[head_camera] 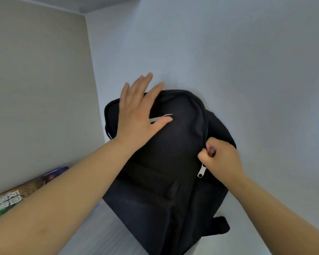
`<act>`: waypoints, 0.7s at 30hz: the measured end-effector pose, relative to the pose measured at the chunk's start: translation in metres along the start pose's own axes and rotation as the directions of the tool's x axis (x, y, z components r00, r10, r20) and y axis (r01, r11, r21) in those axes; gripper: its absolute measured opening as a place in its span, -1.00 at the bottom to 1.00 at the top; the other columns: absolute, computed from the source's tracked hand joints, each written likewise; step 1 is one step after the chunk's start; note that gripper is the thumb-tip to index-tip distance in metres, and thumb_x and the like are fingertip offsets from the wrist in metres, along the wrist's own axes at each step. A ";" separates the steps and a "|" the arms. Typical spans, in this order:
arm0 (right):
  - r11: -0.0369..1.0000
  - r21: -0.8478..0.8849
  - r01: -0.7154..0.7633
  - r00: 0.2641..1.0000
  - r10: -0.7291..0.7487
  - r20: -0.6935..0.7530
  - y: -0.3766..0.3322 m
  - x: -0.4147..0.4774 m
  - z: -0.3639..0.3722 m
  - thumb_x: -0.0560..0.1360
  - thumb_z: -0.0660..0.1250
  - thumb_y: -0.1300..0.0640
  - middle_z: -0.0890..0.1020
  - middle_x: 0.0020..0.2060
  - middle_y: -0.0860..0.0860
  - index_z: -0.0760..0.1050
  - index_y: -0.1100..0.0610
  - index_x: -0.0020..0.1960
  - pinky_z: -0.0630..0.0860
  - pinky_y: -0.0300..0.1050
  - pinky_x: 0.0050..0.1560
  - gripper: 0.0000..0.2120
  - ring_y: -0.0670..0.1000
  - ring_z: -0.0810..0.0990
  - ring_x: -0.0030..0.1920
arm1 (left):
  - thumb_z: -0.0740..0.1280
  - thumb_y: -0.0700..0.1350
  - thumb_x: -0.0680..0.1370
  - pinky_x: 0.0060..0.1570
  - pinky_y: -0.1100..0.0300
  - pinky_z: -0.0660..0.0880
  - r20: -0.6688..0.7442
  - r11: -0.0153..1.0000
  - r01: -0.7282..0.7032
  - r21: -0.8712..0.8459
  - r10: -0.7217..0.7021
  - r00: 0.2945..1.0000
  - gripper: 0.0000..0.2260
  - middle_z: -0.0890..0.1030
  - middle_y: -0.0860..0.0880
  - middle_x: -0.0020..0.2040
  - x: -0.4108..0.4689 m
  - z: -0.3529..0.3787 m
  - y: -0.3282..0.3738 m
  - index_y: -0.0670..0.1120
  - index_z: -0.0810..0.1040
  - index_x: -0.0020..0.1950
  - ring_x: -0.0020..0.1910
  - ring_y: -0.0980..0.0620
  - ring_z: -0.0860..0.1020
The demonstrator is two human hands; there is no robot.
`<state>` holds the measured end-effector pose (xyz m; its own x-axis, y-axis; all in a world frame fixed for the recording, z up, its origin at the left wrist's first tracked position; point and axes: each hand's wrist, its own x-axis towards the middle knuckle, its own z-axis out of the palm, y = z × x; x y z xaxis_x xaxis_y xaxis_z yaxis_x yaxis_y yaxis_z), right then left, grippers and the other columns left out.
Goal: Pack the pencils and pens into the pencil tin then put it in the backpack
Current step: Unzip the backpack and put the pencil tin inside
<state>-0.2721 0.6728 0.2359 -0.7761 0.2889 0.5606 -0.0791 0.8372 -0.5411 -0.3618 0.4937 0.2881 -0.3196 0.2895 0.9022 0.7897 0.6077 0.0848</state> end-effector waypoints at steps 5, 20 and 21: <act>0.999 -0.003 -0.034 0.999 0.033 -0.041 -0.001 -0.001 0.001 0.40 0.26 0.29 0.25 -0.55 0.01 0.11 0.09 -0.46 0.16 -0.23 -0.45 -0.60 -0.04 0.20 -0.49 | 0.38 0.01 0.41 0.46 0.20 0.01 0.140 0.593 0.735 -0.328 -0.739 0.659 -0.22 0.09 -0.07 0.51 -0.081 -0.018 -0.043 -0.13 0.02 0.48 0.47 0.10 0.07; 0.980 0.095 -0.175 0.977 0.184 -0.104 -0.013 -0.001 0.002 0.50 0.16 0.26 0.29 -0.50 0.02 0.15 0.10 -0.41 0.20 -0.19 -0.44 -0.65 -0.03 0.23 -0.47 | 0.28 -0.04 0.50 -0.28 0.14 0.37 0.398 0.293 0.920 -0.259 -0.836 0.378 -0.75 0.48 -0.02 -0.34 -0.121 -0.011 -0.073 -0.11 0.43 -0.35 -0.29 -0.01 0.44; 0.974 0.114 -0.195 0.972 0.207 -0.112 -0.015 0.001 0.003 0.49 0.16 0.27 0.28 -0.51 0.02 0.14 0.10 -0.42 0.20 -0.18 -0.44 -0.65 -0.03 0.23 -0.47 | 0.29 -0.05 0.49 -0.33 0.15 0.35 0.364 0.313 0.908 -0.278 -0.841 0.401 -0.76 0.47 -0.01 -0.35 -0.117 -0.018 -0.075 -0.10 0.43 -0.35 -0.30 -0.01 0.43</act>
<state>-0.2738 0.6593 0.2426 -0.7002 0.5065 0.5032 0.0027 0.7066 -0.7076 -0.3749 0.4010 0.1837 -0.9827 -0.1254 0.1365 0.1023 0.2474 0.9635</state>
